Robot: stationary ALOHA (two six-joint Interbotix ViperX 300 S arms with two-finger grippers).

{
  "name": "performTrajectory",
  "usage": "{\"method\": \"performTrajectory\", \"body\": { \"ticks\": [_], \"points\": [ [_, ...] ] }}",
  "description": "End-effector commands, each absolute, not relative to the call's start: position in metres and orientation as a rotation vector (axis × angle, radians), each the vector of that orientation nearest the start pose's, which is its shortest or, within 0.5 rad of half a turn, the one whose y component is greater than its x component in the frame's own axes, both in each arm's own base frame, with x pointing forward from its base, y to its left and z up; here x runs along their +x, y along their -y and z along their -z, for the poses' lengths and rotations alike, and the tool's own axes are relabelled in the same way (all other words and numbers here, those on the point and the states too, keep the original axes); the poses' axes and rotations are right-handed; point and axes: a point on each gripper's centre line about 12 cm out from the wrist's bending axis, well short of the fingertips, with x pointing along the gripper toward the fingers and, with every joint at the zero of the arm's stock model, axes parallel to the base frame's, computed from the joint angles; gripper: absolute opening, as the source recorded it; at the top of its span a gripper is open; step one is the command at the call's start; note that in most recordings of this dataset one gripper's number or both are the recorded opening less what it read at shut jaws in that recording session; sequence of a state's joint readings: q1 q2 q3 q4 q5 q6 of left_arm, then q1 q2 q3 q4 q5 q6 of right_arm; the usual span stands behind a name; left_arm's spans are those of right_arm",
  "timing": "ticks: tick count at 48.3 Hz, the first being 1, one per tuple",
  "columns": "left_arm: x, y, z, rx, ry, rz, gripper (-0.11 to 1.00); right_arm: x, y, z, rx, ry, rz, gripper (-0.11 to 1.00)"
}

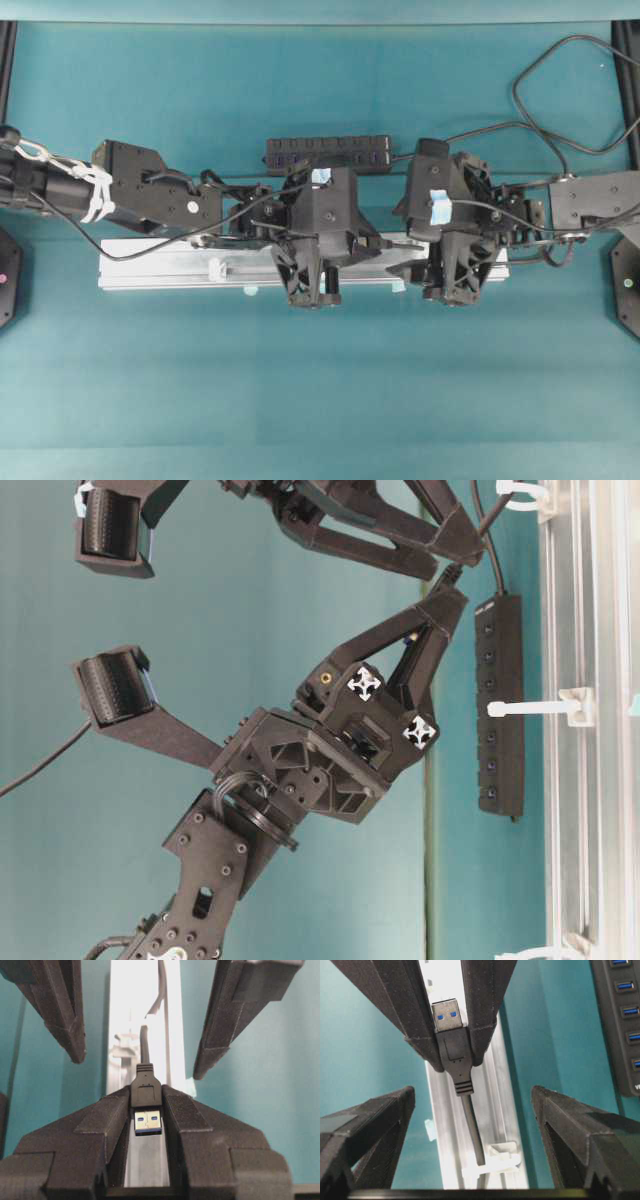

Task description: Pass the USB cable through three rings with both arms.

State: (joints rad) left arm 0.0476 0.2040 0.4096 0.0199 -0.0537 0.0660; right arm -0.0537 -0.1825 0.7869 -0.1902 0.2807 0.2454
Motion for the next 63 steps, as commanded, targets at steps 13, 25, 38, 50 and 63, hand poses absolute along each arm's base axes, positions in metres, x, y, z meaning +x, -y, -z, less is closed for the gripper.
{"method": "performTrajectory", "body": {
  "ticks": [13, 25, 38, 50, 63],
  "points": [
    [0.467, -0.014, -0.192, 0.081, -0.499, -0.006, 0.24, 0.332, 0.023, -0.171, 0.063, -0.862, 0.122, 0.34],
    [0.467, -0.011, -0.191, 0.106, -0.502, 0.008, 0.24, 0.333, 0.023, -0.172, 0.063, -0.853, 0.12, -0.03],
    [0.467, -0.01, -0.192, 0.108, -0.499, 0.01, 0.24, 0.334, 0.023, -0.172, 0.067, -0.847, 0.122, -0.07],
    [0.458, -0.01, -0.196, 0.1, -0.502, 0.006, 0.24, 0.331, 0.023, -0.169, 0.066, -0.884, 0.129, -0.07],
    [0.426, -0.01, -0.213, 0.095, -0.484, 0.004, 0.39, 0.333, 0.024, -0.165, 0.056, -0.964, 0.142, -0.07]
  ]
}}
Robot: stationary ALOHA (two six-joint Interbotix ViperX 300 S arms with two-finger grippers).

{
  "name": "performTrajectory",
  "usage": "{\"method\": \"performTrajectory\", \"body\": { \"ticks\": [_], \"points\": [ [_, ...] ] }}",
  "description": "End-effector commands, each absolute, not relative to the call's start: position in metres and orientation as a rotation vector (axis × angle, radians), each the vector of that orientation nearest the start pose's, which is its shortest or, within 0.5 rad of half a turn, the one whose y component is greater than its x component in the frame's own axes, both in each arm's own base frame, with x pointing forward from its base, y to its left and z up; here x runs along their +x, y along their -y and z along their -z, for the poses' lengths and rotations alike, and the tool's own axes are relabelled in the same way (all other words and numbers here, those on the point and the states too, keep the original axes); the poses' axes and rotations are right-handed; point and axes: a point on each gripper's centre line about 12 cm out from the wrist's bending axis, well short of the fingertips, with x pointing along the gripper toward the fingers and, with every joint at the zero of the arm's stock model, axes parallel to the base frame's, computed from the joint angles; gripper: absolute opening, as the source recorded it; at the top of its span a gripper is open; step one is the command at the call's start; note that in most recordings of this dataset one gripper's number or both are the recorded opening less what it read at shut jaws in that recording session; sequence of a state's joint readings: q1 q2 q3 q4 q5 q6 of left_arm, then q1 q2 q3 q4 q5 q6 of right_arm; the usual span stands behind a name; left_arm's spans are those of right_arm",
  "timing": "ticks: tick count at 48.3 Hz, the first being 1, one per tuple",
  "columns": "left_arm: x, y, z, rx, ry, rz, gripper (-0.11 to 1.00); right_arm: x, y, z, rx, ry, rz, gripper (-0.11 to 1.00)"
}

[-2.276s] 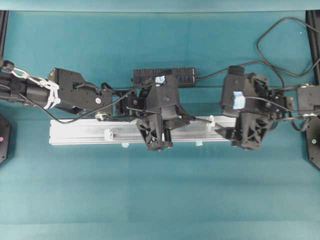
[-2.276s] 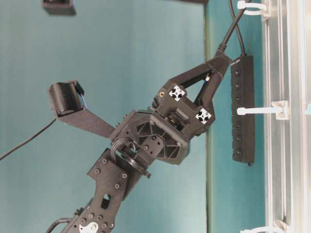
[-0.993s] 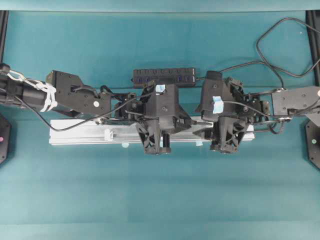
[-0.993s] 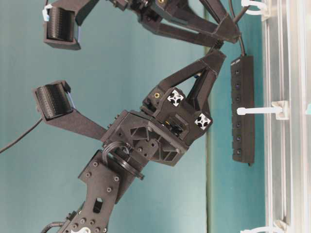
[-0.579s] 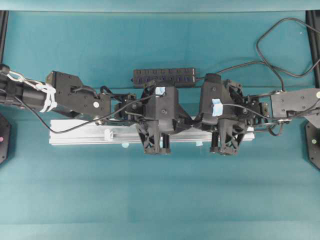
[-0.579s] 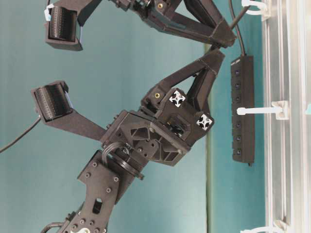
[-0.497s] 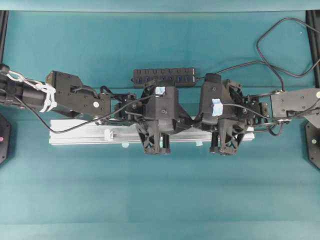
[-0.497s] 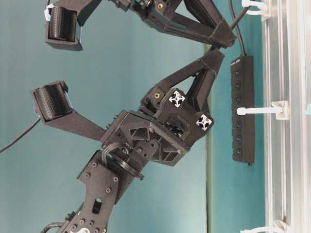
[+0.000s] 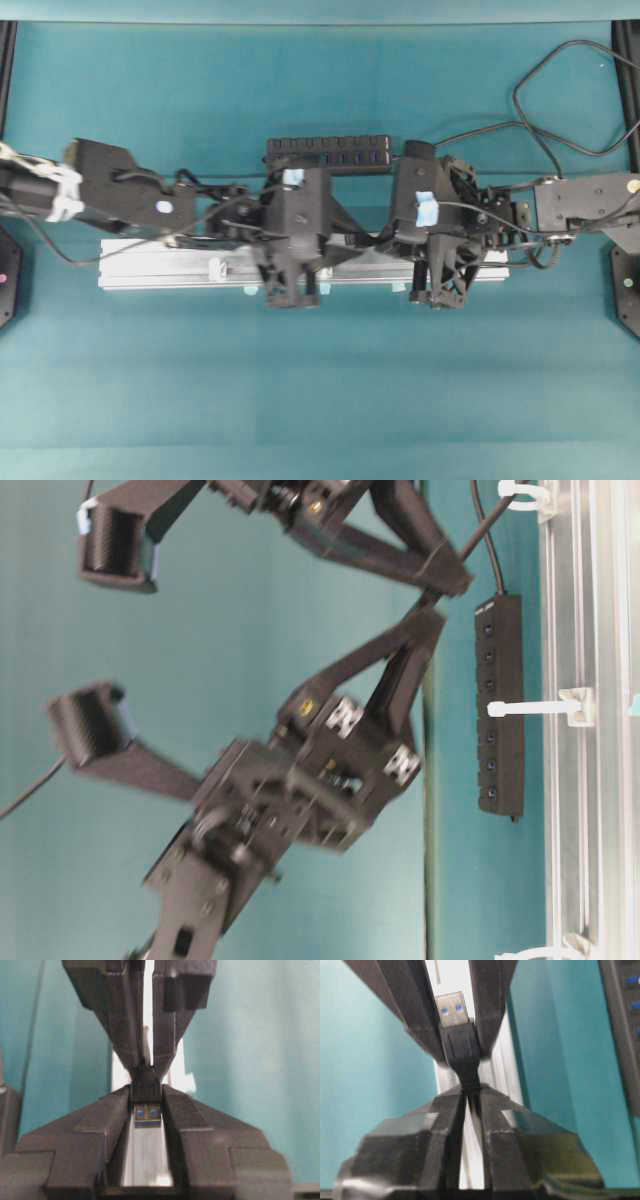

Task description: Pass the USB cable through three rings with both arms.

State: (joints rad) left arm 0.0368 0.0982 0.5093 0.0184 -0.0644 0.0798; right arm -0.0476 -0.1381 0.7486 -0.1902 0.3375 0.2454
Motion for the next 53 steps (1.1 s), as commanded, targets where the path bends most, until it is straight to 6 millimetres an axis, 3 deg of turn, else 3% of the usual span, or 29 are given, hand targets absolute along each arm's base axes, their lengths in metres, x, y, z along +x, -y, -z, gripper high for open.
{"method": "performTrajectory", "body": {
  "ticks": [1, 6, 8, 21, 37, 53],
  "points": [
    [0.422, -0.009, -0.215, 0.095, -0.482, 0.005, 0.45, 0.332, 0.025, -0.163, 0.052, -0.978, 0.144, -0.07],
    [0.408, -0.009, -0.225, 0.096, -0.461, 0.004, 0.78, 0.333, 0.025, -0.16, 0.047, -1.017, 0.149, -0.07],
    [0.403, -0.008, -0.229, 0.096, -0.452, 0.004, 0.85, 0.333, 0.024, -0.159, 0.046, -1.026, 0.149, -0.08],
    [0.372, -0.011, -0.233, 0.091, -0.449, -0.005, 0.79, 0.338, 0.021, -0.158, 0.039, -1.044, 0.142, -0.08],
    [0.349, -0.017, -0.243, 0.008, -0.418, -0.043, 0.79, 0.347, 0.009, -0.146, 0.01, -1.147, 0.127, -0.08],
    [0.333, -0.015, -0.238, -0.023, -0.428, -0.045, 0.79, 0.352, 0.009, -0.138, 0.012, -1.172, 0.129, -0.08]
  ]
}}
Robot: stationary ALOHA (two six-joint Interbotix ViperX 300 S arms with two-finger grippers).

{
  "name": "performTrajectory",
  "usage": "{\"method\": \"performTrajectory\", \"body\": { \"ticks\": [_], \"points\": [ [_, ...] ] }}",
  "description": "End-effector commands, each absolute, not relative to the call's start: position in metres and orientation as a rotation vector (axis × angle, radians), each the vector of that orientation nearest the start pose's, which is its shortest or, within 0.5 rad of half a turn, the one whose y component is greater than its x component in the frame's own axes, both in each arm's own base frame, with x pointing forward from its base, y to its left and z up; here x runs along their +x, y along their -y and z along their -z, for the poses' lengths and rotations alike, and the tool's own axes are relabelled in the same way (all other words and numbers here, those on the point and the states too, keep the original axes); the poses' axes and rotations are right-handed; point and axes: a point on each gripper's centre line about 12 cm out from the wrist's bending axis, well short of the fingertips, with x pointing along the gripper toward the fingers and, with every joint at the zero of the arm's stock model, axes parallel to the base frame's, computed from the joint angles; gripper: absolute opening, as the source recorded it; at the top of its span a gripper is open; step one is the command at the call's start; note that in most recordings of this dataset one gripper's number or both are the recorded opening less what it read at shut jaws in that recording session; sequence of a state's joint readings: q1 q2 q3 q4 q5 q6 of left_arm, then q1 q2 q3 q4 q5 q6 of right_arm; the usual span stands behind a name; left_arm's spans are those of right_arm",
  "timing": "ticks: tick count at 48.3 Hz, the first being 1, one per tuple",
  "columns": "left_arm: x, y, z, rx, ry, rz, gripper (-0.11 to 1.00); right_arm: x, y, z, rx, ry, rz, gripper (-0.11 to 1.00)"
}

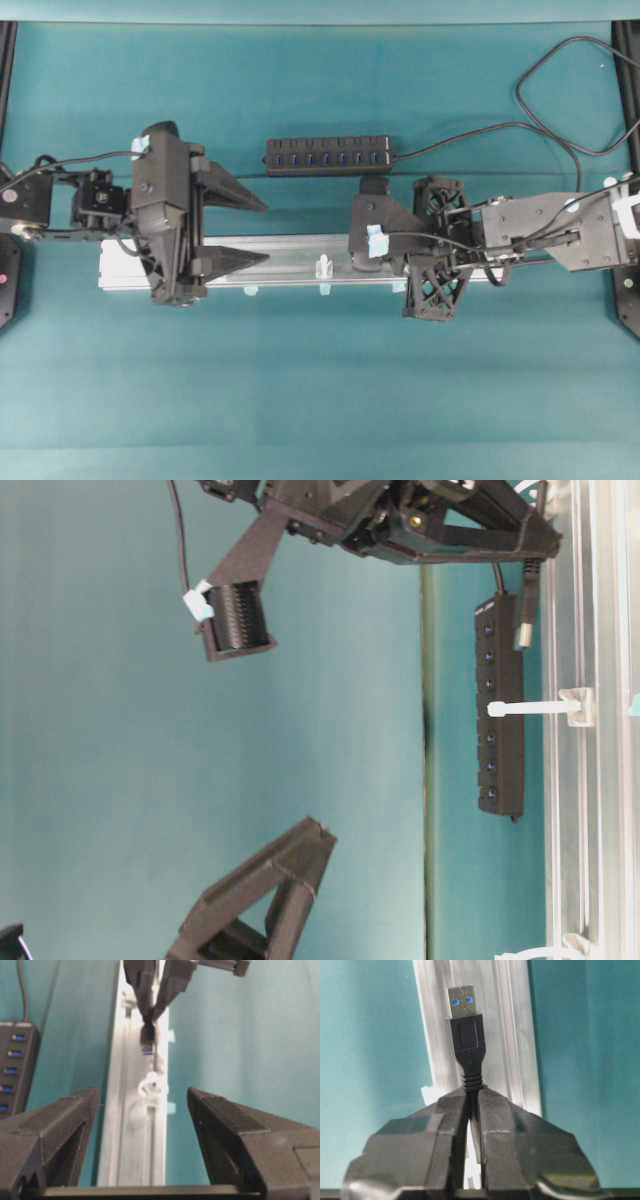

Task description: Pass the USB cable through three rings with both arms.

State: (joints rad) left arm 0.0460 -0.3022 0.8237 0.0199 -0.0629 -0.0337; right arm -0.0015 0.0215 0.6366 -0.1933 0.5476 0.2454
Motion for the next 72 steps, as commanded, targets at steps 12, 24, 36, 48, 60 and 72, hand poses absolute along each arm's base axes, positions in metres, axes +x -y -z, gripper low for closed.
{"method": "performTrajectory", "body": {
  "ticks": [12, 24, 36, 48, 60, 72],
  "points": [
    [0.331, -0.015, -0.238, -0.024, -0.431, -0.047, 0.78, 0.36, 0.009, -0.141, 0.011, -1.161, 0.129, -0.08],
    [0.327, -0.015, -0.236, -0.028, -0.434, -0.048, 0.78, 0.366, 0.003, -0.14, 0.006, -1.157, 0.114, -0.08],
    [0.323, -0.015, -0.236, -0.045, -0.432, -0.052, 0.78, 0.372, 0.0, -0.135, 0.004, -1.154, 0.106, -0.08],
    [0.323, -0.014, -0.236, -0.061, -0.431, -0.054, 0.78, 0.381, 0.0, -0.135, 0.005, -1.127, 0.1, -0.08],
    [0.323, -0.014, -0.236, -0.061, -0.431, -0.052, 0.78, 0.387, 0.0, -0.135, 0.008, -1.112, 0.099, -0.08],
    [0.321, -0.014, -0.232, -0.061, -0.441, -0.052, 0.78, 0.397, 0.0, -0.14, 0.025, -1.041, 0.093, -0.08]
  ]
}}
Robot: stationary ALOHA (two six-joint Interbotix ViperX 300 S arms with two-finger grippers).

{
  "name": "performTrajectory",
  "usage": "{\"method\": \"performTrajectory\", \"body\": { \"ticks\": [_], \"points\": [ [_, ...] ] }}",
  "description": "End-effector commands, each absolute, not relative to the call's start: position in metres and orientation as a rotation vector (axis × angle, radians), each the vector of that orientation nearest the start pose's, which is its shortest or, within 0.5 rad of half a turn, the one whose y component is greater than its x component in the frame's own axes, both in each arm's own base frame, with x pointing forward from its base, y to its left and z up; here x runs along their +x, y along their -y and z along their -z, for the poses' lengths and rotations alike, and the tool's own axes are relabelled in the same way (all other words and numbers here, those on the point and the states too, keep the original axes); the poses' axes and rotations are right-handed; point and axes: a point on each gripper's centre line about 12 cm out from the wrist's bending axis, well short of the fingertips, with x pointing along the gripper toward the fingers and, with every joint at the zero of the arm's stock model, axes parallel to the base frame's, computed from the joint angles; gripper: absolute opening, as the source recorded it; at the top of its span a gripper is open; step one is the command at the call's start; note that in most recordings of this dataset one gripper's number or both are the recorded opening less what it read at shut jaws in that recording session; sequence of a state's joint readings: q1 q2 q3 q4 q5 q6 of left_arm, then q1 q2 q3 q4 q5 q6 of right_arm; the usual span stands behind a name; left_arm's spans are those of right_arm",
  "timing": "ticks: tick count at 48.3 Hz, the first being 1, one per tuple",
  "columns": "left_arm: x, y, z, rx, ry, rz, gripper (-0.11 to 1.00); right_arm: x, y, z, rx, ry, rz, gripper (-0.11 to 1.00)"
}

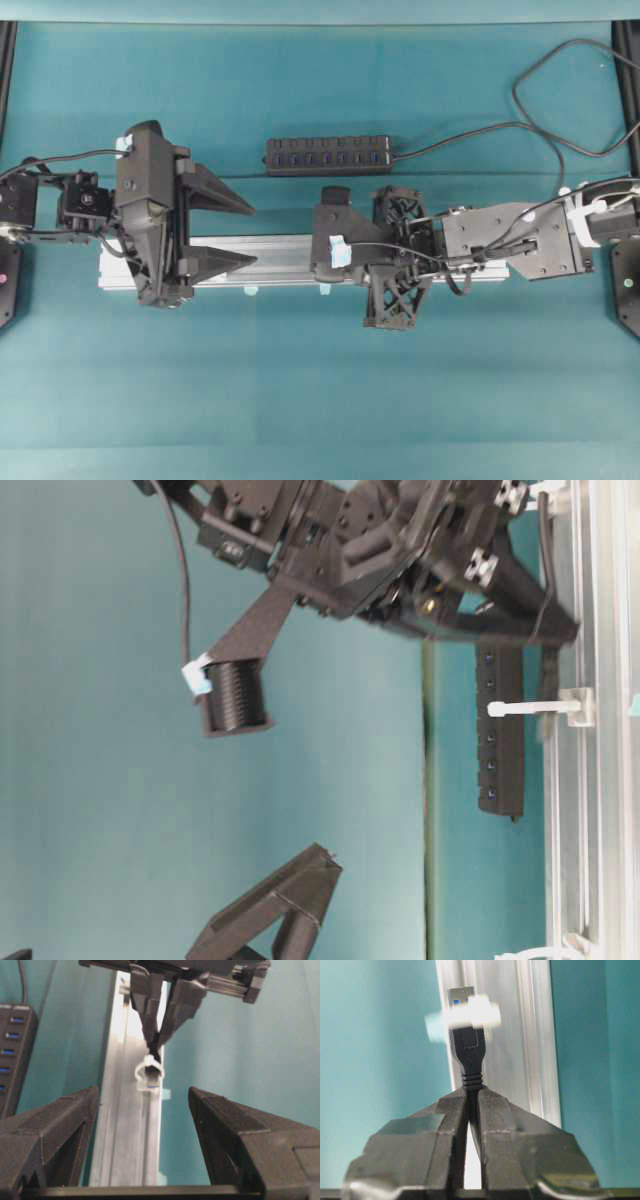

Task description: Pass the USB cable through three rings with both arms.

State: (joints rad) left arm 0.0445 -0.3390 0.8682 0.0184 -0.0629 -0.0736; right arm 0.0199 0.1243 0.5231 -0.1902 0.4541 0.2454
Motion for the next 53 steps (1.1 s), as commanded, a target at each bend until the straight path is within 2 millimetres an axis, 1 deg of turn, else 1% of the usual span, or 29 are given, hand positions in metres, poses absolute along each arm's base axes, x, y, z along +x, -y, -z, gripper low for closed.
{"method": "performTrajectory", "body": {
  "ticks": [1, 13, 22, 40, 53],
  "points": [
    [0.321, -0.014, -0.232, -0.062, -0.442, -0.054, 0.78, 0.398, 0.0, -0.14, 0.027, -1.035, 0.093, -0.08],
    [0.317, -0.013, -0.222, -0.065, -0.468, -0.054, 0.78, 0.4, 0.0, -0.142, 0.033, -1.01, 0.089, -0.08],
    [0.322, -0.012, -0.212, -0.064, -0.497, -0.05, 0.78, 0.401, 0.002, -0.142, 0.043, -1.008, 0.097, -0.08],
    [0.343, -0.008, -0.185, -0.062, -0.521, -0.035, 0.78, 0.404, 0.003, -0.144, 0.085, -0.975, 0.114, -0.08],
    [0.367, -0.008, -0.161, -0.062, -0.53, -0.034, 0.78, 0.404, 0.003, -0.142, 0.087, -0.972, 0.113, -0.08]
  ]
}}
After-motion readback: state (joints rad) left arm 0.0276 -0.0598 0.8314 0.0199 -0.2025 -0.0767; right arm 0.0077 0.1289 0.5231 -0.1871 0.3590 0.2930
